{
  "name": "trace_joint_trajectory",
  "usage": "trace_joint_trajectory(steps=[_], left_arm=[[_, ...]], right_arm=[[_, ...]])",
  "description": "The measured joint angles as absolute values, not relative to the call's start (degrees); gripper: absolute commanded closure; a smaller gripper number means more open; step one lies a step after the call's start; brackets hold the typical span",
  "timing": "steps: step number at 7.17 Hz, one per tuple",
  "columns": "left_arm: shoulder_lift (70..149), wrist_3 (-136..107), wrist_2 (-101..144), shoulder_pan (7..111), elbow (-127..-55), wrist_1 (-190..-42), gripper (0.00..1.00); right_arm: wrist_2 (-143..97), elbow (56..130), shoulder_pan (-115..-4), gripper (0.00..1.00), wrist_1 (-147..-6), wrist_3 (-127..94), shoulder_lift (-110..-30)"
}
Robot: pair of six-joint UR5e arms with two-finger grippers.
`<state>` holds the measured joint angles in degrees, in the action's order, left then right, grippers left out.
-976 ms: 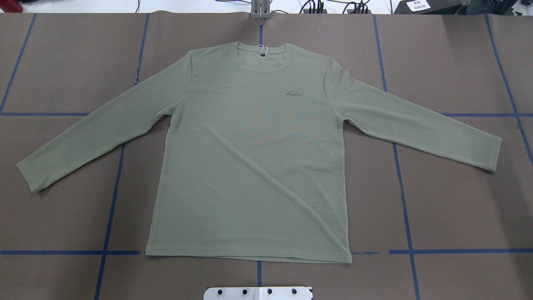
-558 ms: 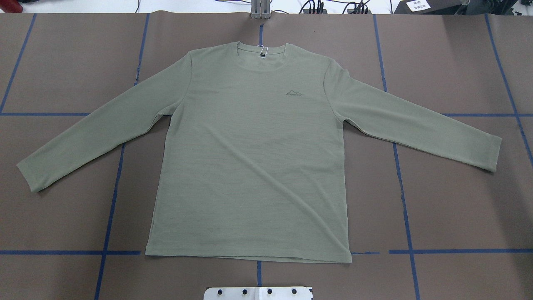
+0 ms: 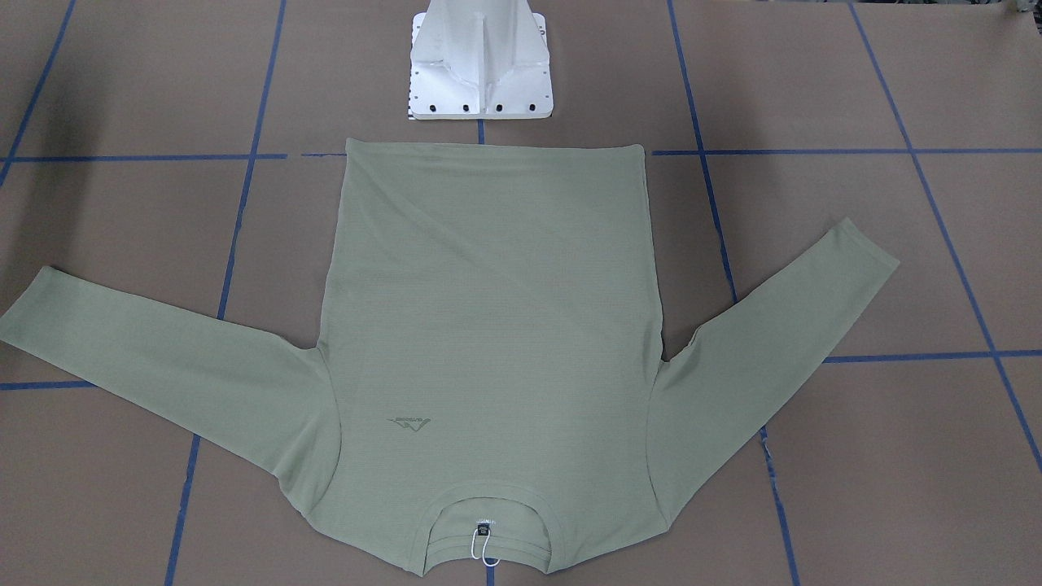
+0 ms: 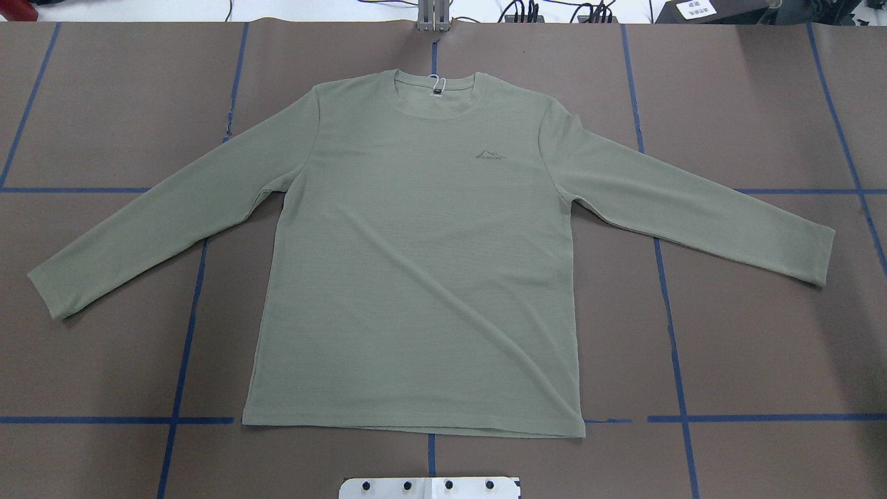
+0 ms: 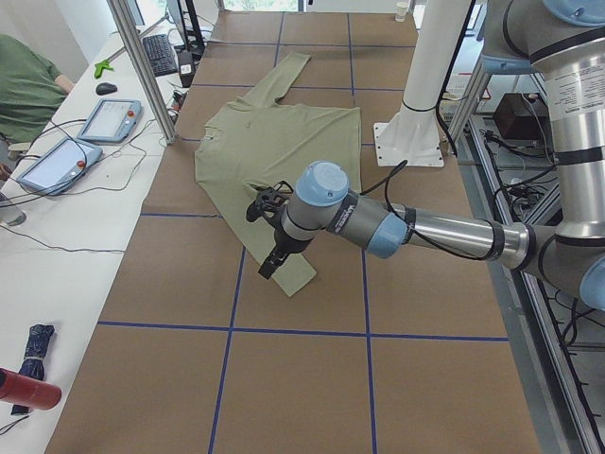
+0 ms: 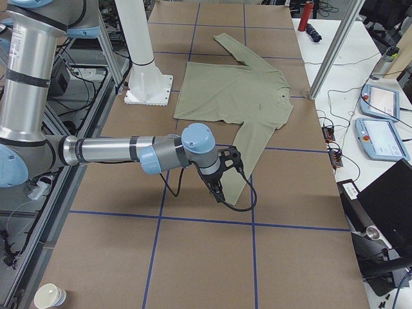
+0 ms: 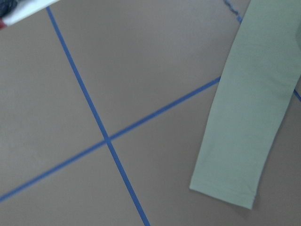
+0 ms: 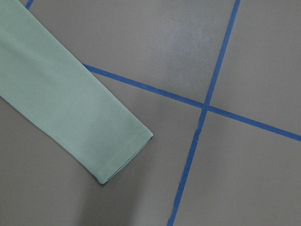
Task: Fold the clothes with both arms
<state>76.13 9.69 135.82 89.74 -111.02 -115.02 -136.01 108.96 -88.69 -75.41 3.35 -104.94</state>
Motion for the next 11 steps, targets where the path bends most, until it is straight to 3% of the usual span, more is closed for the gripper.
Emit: trace_joint_trajectory(steps=[2, 5, 6, 11], left_arm=[[76.57, 9.73, 136.02, 89.81, -108.37, -120.07, 0.0], [76.64, 9.76, 136.08, 89.82, -108.05, -120.76, 0.0], [76.64, 9.76, 136.06, 89.82, -108.07, -120.81, 0.0], [76.59, 9.9, 136.05, 89.82, -108.43, -120.85, 0.0]], right_arm=[[-137.89, 105.93, -87.28, 0.03, -71.09, -2.67, -104.2], [-133.46, 90.93, -77.88, 0.21, -45.37, -25.88, -99.66], [-130.0, 87.24, -74.19, 0.23, -39.59, -31.42, -98.48], [-125.91, 80.99, -66.72, 0.37, -33.21, -35.38, -96.81]])
